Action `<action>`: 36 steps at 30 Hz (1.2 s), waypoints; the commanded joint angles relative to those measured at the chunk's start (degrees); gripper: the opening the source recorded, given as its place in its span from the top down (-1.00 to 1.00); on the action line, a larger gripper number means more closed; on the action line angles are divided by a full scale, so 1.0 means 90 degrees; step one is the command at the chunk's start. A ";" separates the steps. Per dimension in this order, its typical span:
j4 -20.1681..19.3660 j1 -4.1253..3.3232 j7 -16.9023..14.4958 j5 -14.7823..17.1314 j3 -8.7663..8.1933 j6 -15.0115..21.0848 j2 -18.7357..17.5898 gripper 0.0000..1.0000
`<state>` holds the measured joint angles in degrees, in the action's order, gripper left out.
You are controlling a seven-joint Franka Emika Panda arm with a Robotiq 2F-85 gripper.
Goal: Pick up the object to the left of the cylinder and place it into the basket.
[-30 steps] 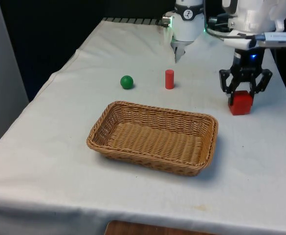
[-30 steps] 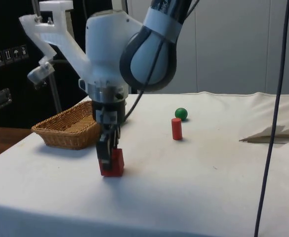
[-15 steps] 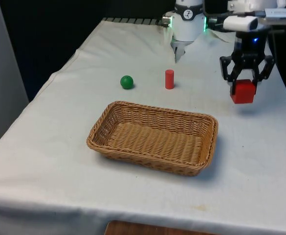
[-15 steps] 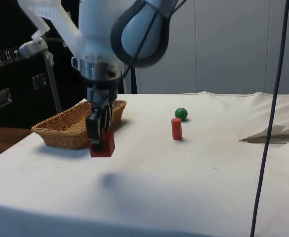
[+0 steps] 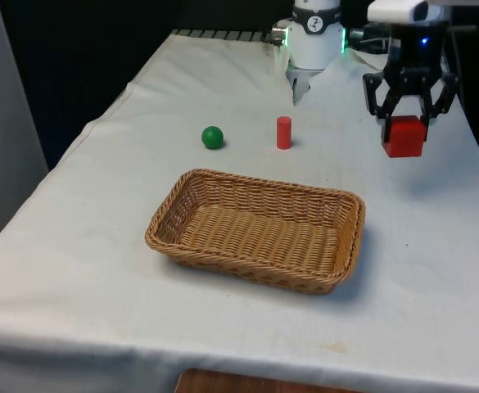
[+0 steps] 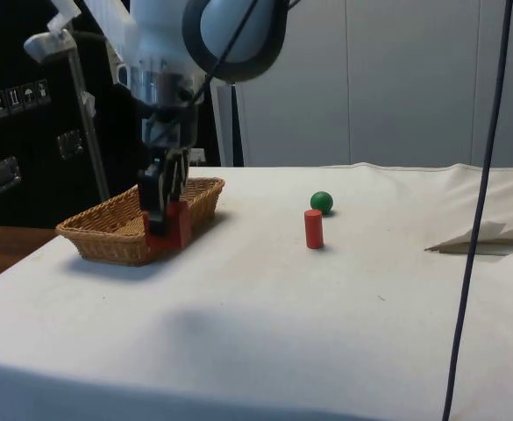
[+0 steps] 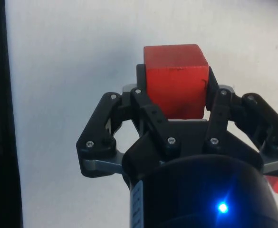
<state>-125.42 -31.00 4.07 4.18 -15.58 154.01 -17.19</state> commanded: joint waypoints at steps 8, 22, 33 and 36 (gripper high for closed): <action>0.0204 0.0013 -0.0089 -0.0057 -0.0178 -0.0210 0.0140 0.98; 0.0656 0.0127 -0.0465 0.0064 -0.0407 -0.0337 0.0045 0.98; 0.1012 0.0255 -0.0859 0.0216 -0.0662 -0.0306 -0.0242 0.98; 0.1070 0.0216 -0.0872 0.0178 -0.0796 -0.0299 -0.0318 0.98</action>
<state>-115.79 -29.05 -3.78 5.79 -22.75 151.32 -20.05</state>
